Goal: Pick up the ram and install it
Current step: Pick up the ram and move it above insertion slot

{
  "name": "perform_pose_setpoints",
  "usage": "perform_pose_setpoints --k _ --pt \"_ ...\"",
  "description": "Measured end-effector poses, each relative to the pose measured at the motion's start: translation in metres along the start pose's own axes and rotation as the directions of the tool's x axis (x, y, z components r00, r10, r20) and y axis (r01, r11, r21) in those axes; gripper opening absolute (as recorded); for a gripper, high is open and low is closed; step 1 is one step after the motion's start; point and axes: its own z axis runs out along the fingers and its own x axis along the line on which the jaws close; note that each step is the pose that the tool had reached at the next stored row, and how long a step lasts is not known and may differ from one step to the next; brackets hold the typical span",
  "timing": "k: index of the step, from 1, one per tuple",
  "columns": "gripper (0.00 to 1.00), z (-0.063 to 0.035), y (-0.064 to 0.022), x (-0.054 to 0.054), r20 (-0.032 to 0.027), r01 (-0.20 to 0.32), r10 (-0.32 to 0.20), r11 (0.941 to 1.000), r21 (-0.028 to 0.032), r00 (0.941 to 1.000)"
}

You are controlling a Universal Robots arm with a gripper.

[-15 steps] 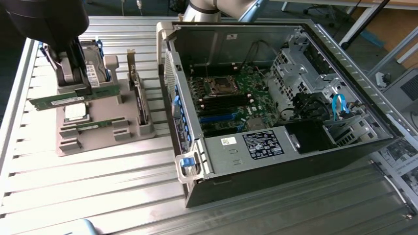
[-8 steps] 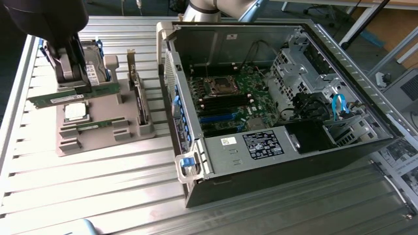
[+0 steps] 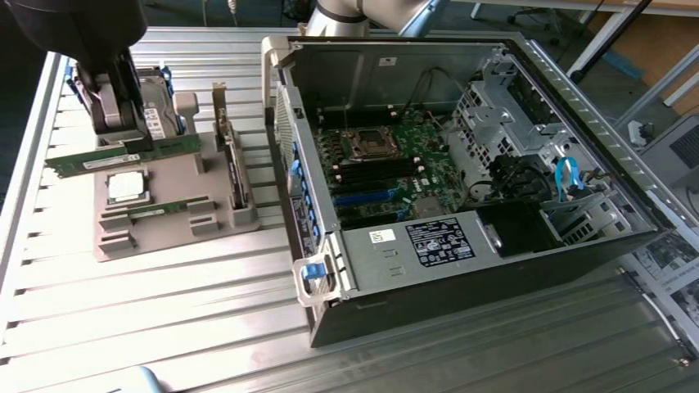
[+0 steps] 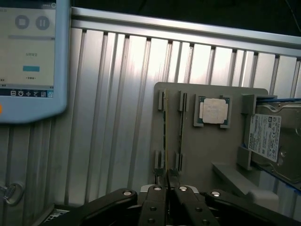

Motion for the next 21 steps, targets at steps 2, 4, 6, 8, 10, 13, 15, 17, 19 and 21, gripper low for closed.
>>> perform_pose_setpoints --k 2,4,6,8,10,13,15,17,19,21 --pt "0.13 -0.0011 -0.0002 0.0 0.0001 0.0 0.0 1.0 0.0 1.0" --pt "0.13 -0.0023 -0.0004 0.0 0.0 0.0 0.0 1.0 0.0001 1.0" --pt "0.13 -0.0035 -0.0006 0.0 0.0001 0.0 0.0 1.0 0.0001 1.0" --pt "0.13 -0.0047 -0.0009 0.0 0.0 0.0 0.0 1.0 0.0 1.0" --pt "0.13 -0.0061 -0.0012 0.0 0.0 0.0 0.0 1.0 -0.0001 1.0" --pt "0.13 -0.0085 -0.002 0.0 0.0001 0.0 0.0 1.0 0.0001 1.0" --pt "0.13 -0.01 -0.0023 0.0 0.0 0.0 0.0 1.0 0.0001 1.0" --pt "0.13 -0.0119 -0.0026 0.0 0.0 0.0 0.0 1.0 0.0 1.0" --pt "0.13 -0.0138 -0.0028 0.001 0.0 0.0 0.0 1.0 0.0 1.0" --pt "0.13 -0.0155 -0.0031 0.001 0.0001 0.0 0.0 1.0 0.0001 1.0"
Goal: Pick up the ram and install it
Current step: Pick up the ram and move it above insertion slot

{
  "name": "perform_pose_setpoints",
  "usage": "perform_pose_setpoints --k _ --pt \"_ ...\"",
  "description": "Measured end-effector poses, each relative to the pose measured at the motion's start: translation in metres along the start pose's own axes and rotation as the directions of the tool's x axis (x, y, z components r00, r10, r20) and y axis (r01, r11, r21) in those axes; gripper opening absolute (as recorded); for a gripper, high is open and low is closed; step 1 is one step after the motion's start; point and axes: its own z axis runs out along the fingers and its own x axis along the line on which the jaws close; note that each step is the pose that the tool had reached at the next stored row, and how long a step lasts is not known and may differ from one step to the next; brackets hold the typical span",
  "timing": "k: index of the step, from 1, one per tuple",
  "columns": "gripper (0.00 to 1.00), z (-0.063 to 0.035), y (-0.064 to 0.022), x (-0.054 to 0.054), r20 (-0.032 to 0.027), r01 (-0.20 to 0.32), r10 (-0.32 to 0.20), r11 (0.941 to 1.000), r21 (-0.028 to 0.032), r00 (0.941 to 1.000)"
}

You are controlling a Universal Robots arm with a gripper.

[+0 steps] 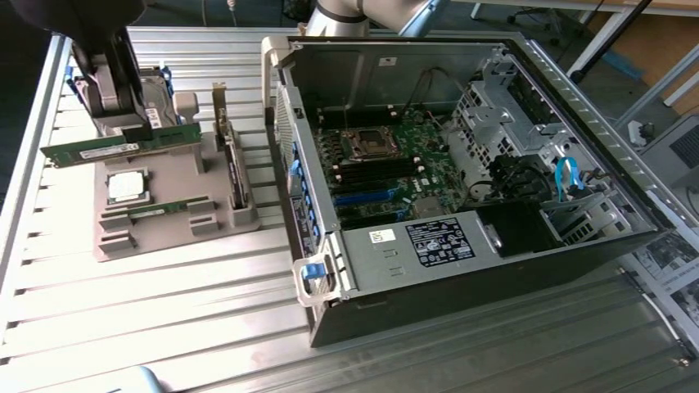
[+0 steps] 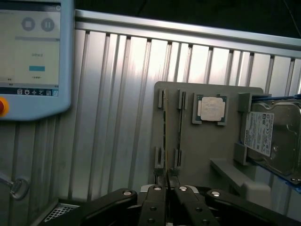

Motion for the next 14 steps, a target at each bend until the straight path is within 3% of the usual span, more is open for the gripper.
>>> perform_pose_setpoints --k 14 --pt "0.13 -0.0099 -0.0022 0.0004 0.0 0.0 0.0 1.0 0.0 1.0"
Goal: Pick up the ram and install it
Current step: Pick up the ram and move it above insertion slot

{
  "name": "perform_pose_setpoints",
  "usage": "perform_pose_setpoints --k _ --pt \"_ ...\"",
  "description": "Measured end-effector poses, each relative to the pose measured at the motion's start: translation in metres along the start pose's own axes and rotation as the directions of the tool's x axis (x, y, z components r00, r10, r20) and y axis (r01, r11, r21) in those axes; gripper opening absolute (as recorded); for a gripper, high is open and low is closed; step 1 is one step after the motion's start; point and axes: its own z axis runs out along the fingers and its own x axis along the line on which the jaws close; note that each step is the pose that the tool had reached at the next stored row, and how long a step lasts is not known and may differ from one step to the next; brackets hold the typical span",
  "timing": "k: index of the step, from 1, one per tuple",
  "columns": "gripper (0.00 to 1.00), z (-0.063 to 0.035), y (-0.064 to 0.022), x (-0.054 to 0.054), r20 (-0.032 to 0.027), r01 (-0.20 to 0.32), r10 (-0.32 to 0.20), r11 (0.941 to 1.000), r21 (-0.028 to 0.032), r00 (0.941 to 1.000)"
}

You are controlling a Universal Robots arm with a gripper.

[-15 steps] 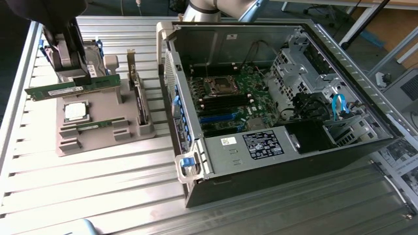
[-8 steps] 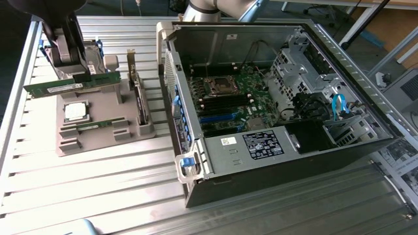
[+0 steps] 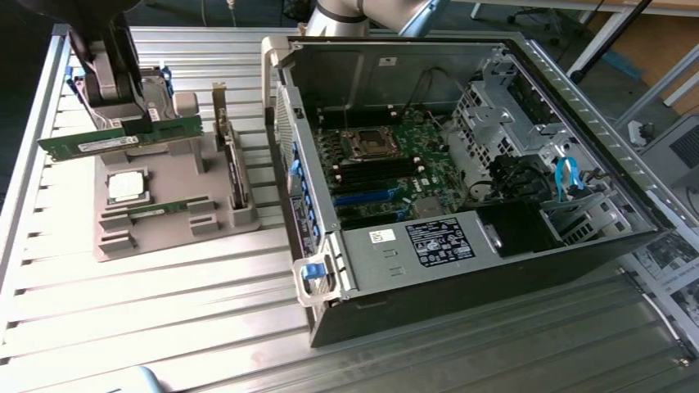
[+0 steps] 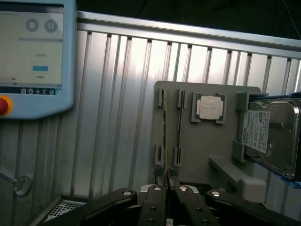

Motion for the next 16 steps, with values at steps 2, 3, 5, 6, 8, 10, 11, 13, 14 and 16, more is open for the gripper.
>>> perform_pose_setpoints --k 2,3,5,6,8,10,11,13,14,16 --pt "0.13 -0.0008 -0.0004 0.0 0.0 0.0 0.0 1.0 0.0 1.0" --pt "0.13 -0.0013 -0.0007 0.0001 0.0 0.0 0.0 1.0 0.0 1.0" --pt "0.13 -0.0025 -0.0013 0.0002 -0.0001 0.0 0.0 1.0 -0.0001 1.0" --pt "0.13 -0.0031 -0.0016 0.0003 -0.0001 0.0 0.0 1.0 -0.0002 1.0" --pt "0.13 -0.004 -0.002 0.0003 0.0 0.0 0.0 1.0 -0.0001 1.0" --pt "0.13 -0.0048 -0.0024 0.0004 0.0 0.0 0.0 1.0 0.0001 1.0" --pt "0.13 -0.0053 -0.0027 0.0004 0.0 0.0 0.0 1.0 0.0 1.0" --pt "0.13 -0.0059 -0.003 0.0005 0.0 0.0 0.0 1.0 0.0 1.0" --pt "0.13 -0.0066 -0.0035 0.0005 0.0 0.0 0.0 1.0 -0.0001 1.0" --pt "0.13 -0.0074 -0.0041 0.0006 -0.0001 0.0 0.0 1.0 -0.0002 1.0"
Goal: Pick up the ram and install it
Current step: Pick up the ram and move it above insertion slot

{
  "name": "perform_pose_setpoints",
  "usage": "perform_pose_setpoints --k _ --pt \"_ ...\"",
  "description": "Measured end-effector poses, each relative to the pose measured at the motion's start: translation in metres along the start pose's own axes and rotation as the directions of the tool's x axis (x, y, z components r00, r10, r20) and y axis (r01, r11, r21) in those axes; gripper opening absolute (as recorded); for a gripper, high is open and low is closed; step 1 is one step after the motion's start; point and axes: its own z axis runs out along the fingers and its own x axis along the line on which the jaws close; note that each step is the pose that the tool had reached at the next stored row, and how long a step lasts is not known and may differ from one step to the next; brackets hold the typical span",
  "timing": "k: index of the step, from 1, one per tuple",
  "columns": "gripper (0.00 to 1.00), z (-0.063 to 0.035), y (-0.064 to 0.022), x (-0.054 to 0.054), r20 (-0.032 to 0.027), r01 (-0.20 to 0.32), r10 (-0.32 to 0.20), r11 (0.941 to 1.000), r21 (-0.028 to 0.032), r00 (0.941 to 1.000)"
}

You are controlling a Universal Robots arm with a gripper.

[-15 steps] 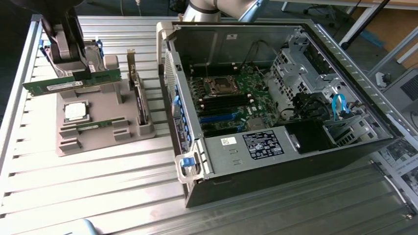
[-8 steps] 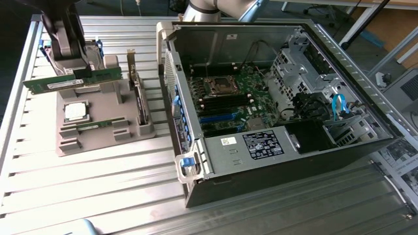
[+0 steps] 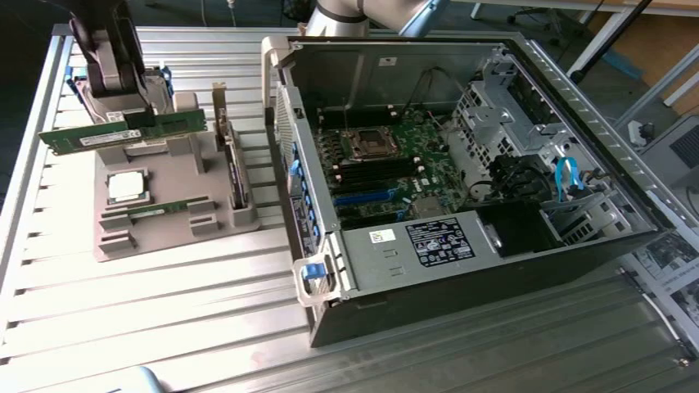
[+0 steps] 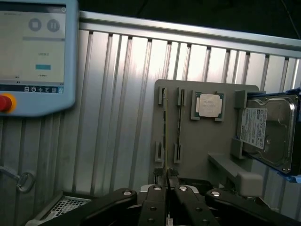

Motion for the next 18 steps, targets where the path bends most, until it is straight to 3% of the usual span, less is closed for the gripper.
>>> perform_pose_setpoints --k 9,18 --pt "0.13 -0.0029 -0.0047 0.001 0.0002 0.0 0.0 1.0 -0.0009 1.0" --pt "0.13 -0.0046 -0.0198 0.003 0.001 0.0 0.0 1.0 -0.0071 1.0"
